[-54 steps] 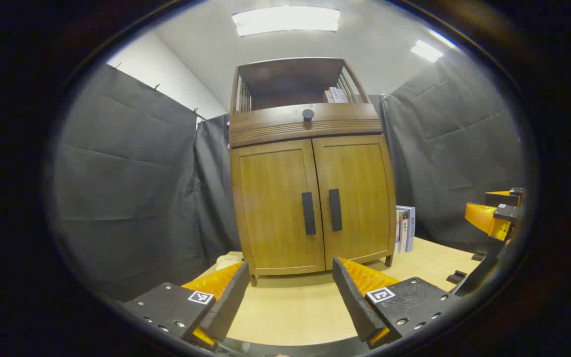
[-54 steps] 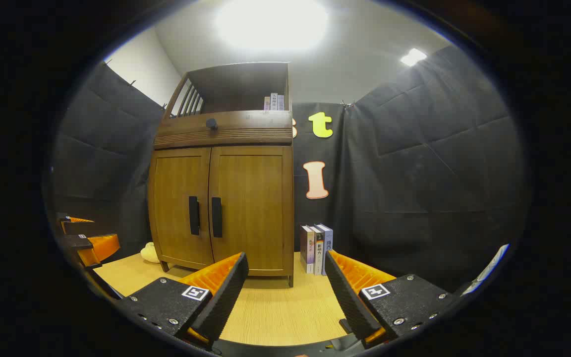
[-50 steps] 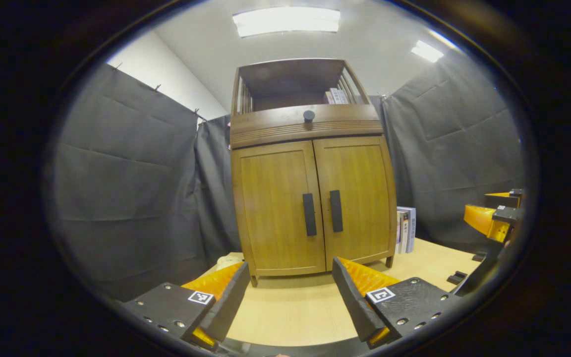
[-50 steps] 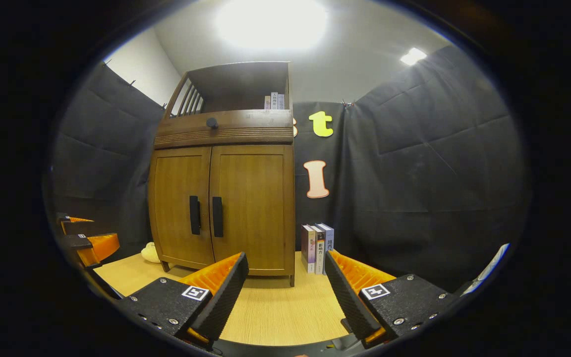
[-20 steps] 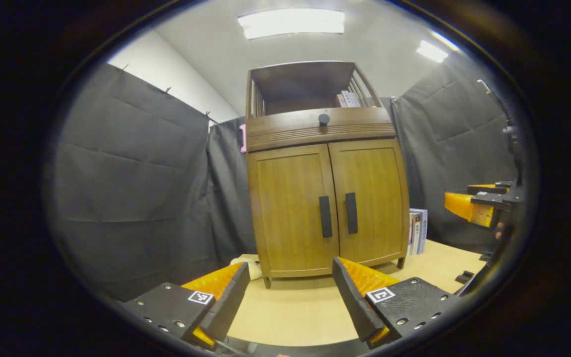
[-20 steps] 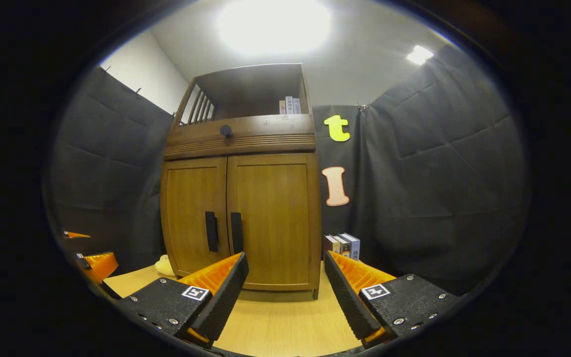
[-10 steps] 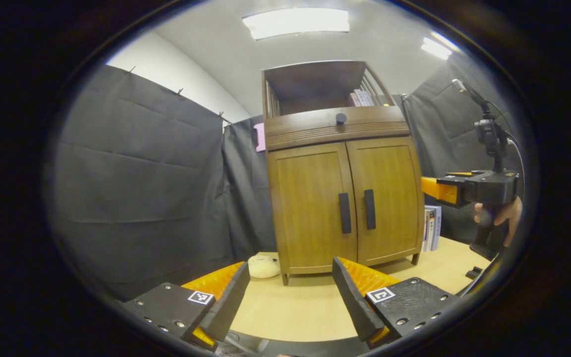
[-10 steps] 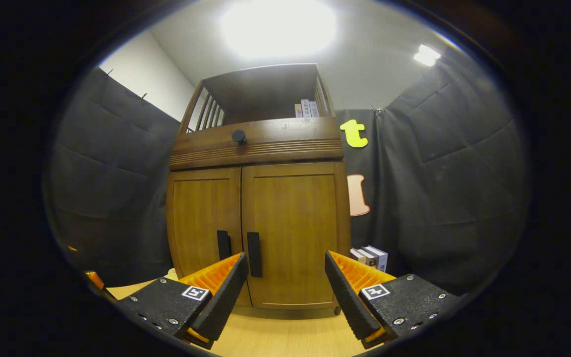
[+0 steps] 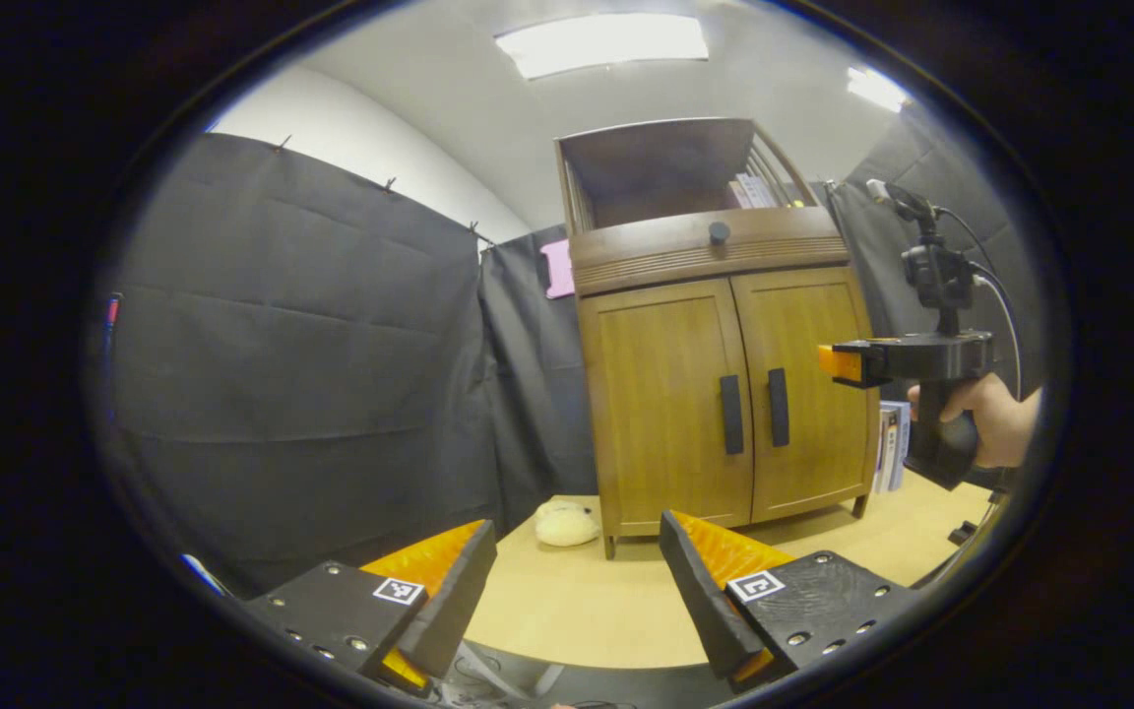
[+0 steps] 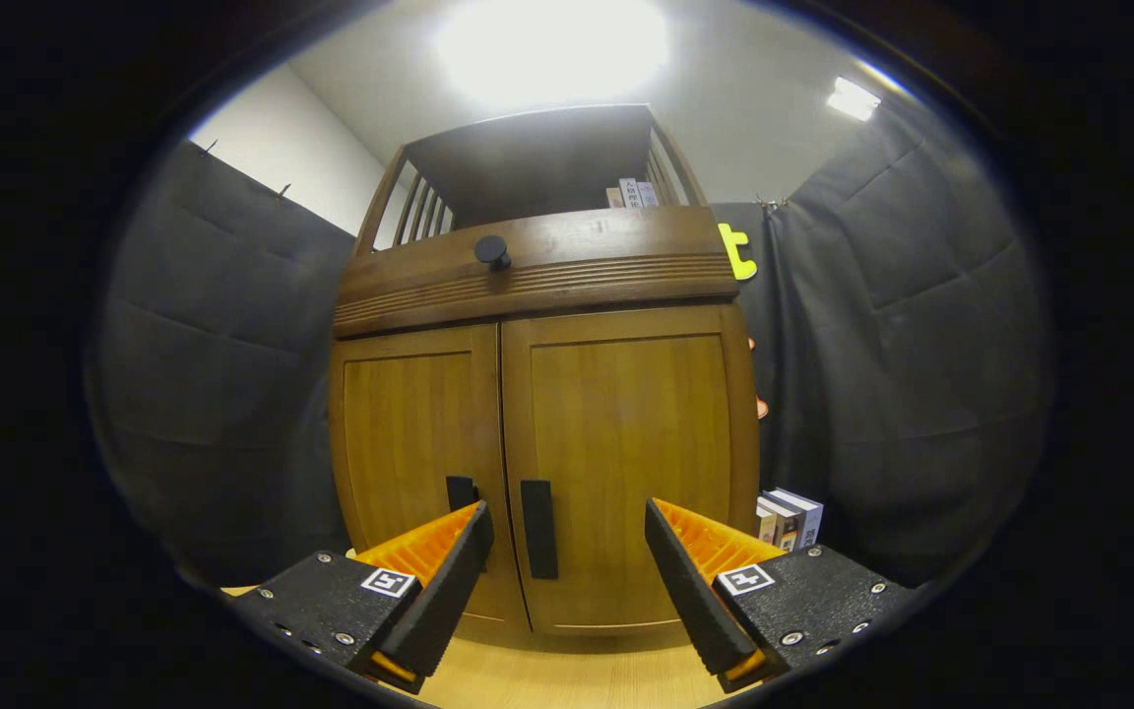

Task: Open the right door of the double-door shoe cabinet with the right hand, and open the left door with the left hand.

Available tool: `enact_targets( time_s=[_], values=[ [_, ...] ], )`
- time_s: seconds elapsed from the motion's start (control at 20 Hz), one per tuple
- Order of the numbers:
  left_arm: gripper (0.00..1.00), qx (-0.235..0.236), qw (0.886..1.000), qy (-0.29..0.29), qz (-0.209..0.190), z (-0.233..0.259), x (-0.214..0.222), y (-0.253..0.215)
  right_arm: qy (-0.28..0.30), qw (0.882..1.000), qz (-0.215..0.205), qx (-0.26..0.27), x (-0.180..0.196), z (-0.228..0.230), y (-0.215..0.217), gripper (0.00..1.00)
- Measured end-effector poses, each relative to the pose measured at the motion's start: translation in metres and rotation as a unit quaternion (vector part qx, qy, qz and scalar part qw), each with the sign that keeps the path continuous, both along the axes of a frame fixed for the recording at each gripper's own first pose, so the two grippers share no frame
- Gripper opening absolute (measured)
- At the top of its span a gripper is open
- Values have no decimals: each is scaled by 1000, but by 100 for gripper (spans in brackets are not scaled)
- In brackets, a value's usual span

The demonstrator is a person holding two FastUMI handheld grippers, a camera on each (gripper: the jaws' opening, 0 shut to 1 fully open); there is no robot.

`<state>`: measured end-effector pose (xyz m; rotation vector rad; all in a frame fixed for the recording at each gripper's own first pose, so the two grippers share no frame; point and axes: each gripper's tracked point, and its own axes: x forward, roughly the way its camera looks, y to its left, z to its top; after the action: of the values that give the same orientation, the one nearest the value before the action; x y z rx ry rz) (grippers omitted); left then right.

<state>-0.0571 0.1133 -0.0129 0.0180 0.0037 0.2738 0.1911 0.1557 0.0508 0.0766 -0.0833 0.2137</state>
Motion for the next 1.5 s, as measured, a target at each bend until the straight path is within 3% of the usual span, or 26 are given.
enact_targets(
  time_s=[0.3,0.35,0.65,0.7,0.95,1.05,1.25,1.35,1.4,1.5],
  values=[
    [95,-3,1000,9,19,-13,-10,20,20,1000,2,7,44,-11,27,95],
    [100,-2,1000,10,21,-15,-12,23,25,1000,2,10,52,-15,30,94],
    [100,1,999,16,39,-22,-19,43,67,998,-6,2,89,-43,47,91],
    [95,0,999,18,42,-25,-19,46,76,997,-8,3,95,-49,52,90],
    [95,1,999,24,46,-30,-20,55,119,993,-7,7,116,-72,62,75],
    [100,1,999,25,47,-30,-19,57,130,991,-4,15,123,-77,68,67],
    [100,1,999,27,44,-34,-19,56,134,991,-8,23,132,-79,69,42],
    [100,-1,999,26,41,-35,-21,54,129,992,-5,7,132,-80,69,33],
    [95,-3,999,26,38,-34,-20,52,129,992,-2,-2,131,-78,68,29],
    [100,-4,999,23,34,-32,-17,51,134,991,4,-4,127,-80,67,24]
  ],
)
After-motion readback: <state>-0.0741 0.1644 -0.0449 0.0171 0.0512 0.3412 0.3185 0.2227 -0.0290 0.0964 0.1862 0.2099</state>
